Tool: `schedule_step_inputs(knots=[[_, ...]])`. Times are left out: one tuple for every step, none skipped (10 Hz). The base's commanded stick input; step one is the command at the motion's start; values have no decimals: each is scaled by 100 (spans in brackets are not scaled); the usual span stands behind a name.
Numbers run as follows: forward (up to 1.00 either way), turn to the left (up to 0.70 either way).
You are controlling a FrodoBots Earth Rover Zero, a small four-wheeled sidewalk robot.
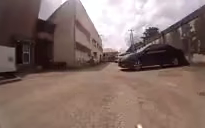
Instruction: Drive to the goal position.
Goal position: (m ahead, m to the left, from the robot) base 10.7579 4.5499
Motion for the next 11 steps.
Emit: schedule_step_inputs(knots=[[50,-20],[50,-46],[50,-26],[50,0],[50,0],[50,0],[50,0],[50,0],[50,0],[50,0],[50,0]])
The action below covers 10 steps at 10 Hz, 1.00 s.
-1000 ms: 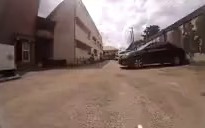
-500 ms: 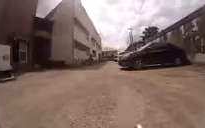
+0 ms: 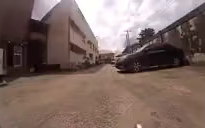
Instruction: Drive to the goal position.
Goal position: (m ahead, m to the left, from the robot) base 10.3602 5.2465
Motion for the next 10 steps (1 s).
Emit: schedule_step_inputs(knots=[[50,-21],[50,-49],[50,-25],[50,0],[50,0],[50,0],[50,0],[50,0],[50,0],[50,0]])
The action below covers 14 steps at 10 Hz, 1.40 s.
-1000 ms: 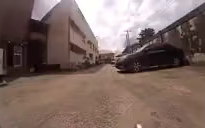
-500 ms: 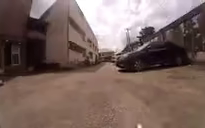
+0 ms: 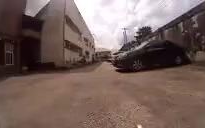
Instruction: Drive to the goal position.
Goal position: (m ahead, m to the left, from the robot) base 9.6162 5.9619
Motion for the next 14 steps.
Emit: schedule_step_inputs(knots=[[50,0],[50,0],[50,0],[50,0],[50,0],[50,0],[50,0],[50,0],[50,0],[50,0],[50,0],[50,0],[50,0],[50,0]])
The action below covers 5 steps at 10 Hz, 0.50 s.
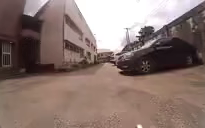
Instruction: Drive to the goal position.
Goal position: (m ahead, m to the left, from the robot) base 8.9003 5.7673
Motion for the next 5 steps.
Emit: schedule_step_inputs(knots=[[50,0],[50,0],[50,0],[50,0],[50,0]])
